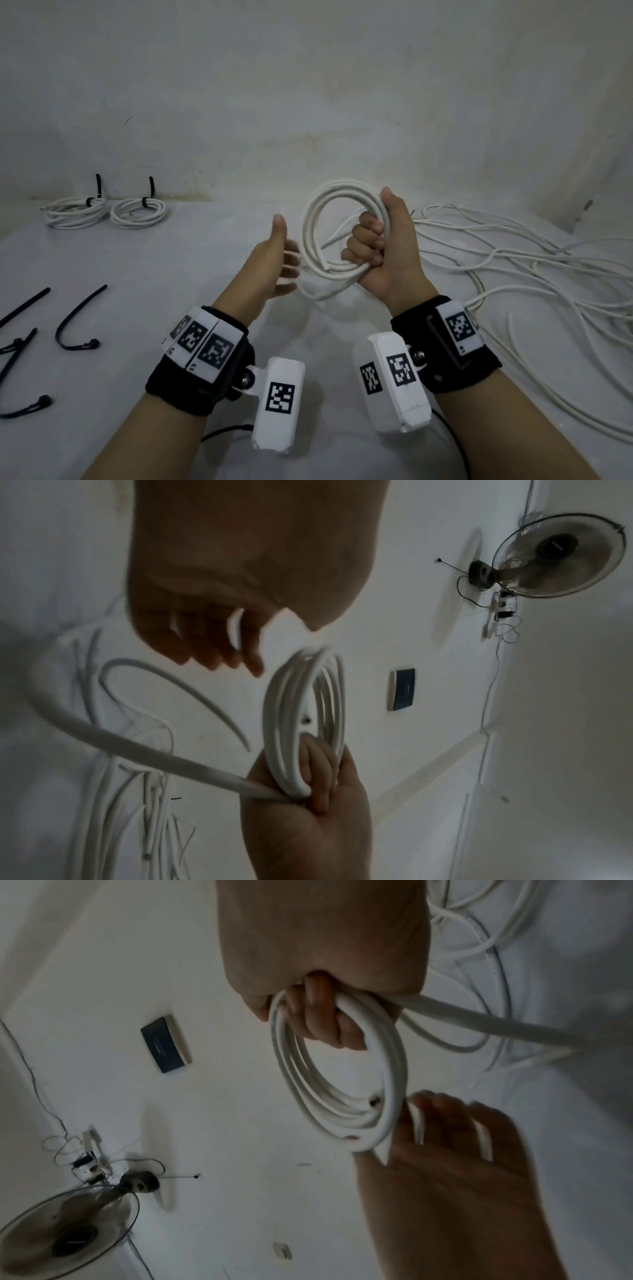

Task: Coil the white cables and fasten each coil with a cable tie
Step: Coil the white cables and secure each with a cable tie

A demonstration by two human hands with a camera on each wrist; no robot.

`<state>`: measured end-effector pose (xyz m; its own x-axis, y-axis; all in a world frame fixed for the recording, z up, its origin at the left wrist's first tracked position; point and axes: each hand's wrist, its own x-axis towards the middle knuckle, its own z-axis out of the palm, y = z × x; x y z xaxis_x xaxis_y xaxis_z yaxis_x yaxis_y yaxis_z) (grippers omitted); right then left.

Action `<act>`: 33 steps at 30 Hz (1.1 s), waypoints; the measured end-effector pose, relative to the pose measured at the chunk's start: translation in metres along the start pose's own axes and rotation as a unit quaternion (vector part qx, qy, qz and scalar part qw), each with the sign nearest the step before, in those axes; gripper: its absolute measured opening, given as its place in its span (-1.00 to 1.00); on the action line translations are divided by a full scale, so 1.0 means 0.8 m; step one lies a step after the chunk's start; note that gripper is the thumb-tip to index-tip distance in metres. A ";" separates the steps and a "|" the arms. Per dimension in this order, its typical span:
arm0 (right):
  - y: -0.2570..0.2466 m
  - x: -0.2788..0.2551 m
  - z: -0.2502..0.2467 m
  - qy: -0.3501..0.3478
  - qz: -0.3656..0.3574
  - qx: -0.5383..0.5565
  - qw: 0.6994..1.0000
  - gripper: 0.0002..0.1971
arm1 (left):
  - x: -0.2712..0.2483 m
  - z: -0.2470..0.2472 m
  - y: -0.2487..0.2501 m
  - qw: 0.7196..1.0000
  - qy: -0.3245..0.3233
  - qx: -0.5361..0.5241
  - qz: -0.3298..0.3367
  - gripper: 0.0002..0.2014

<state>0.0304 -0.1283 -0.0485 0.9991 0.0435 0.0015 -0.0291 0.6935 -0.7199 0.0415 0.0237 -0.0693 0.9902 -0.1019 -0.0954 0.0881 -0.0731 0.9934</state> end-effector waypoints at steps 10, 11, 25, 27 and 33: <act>0.003 0.003 -0.005 0.045 -0.029 0.080 0.995 -0.41 | 0.004 -0.002 -0.018 0.982 -0.122 -0.107 -0.101 -0.71; 0.005 0.003 -0.005 0.049 -0.028 0.083 0.995 -0.41 | 0.007 -0.003 -0.019 0.979 -0.096 -0.154 -0.088 -0.72; 0.016 0.005 -0.007 0.085 -0.092 0.168 0.978 -0.42 | -0.001 -0.001 -0.013 0.971 0.050 -0.174 0.153 -0.86; 0.014 0.004 -0.006 0.086 -0.101 0.171 0.976 -0.42 | -0.004 0.001 -0.011 0.969 0.048 -0.166 0.176 -0.82; 0.027 0.007 -0.002 0.109 -0.065 0.072 0.989 -0.45 | -0.006 0.009 -0.014 0.958 0.077 -0.126 0.244 -0.75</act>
<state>0.0358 -0.1142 -0.0655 0.9773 -0.1984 -0.0742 0.1111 0.7785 -0.6177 0.0346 0.0177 -0.0805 0.9227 0.0852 0.3760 -0.3855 0.1904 0.9029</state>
